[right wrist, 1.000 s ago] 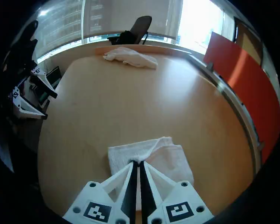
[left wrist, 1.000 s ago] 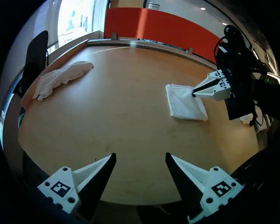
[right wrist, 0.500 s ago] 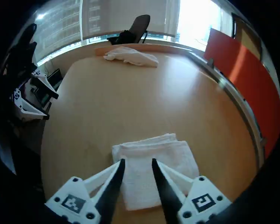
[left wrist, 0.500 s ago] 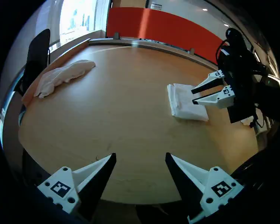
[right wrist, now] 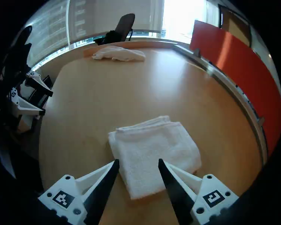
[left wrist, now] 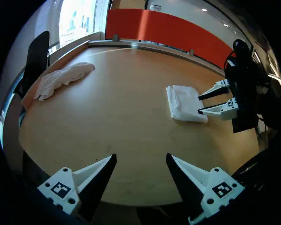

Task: Fold towel

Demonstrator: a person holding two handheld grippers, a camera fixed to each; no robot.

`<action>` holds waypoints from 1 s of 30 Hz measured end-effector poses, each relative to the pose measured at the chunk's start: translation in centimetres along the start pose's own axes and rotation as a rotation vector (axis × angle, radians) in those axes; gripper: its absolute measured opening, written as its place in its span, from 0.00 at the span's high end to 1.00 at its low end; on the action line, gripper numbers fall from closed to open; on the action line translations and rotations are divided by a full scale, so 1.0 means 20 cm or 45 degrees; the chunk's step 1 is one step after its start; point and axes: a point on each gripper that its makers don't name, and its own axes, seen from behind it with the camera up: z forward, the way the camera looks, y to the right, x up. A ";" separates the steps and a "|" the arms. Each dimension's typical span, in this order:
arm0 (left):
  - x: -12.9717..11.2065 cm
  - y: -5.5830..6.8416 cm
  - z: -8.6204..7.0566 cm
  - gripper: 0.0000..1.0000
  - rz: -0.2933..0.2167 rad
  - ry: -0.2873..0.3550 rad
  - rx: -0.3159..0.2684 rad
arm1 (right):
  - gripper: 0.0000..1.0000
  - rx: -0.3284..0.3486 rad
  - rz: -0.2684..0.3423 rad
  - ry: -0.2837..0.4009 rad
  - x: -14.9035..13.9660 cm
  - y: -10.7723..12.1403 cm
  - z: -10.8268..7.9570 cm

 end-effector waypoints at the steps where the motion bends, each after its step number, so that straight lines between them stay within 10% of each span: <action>1: 0.00 0.00 0.00 0.02 0.002 0.000 -0.001 | 0.20 -0.004 0.007 -0.004 -0.02 0.00 0.00; 30: 0.01 0.01 0.01 0.02 0.029 -0.003 -0.009 | 0.25 -0.082 0.196 -0.101 -0.36 -0.06 -0.04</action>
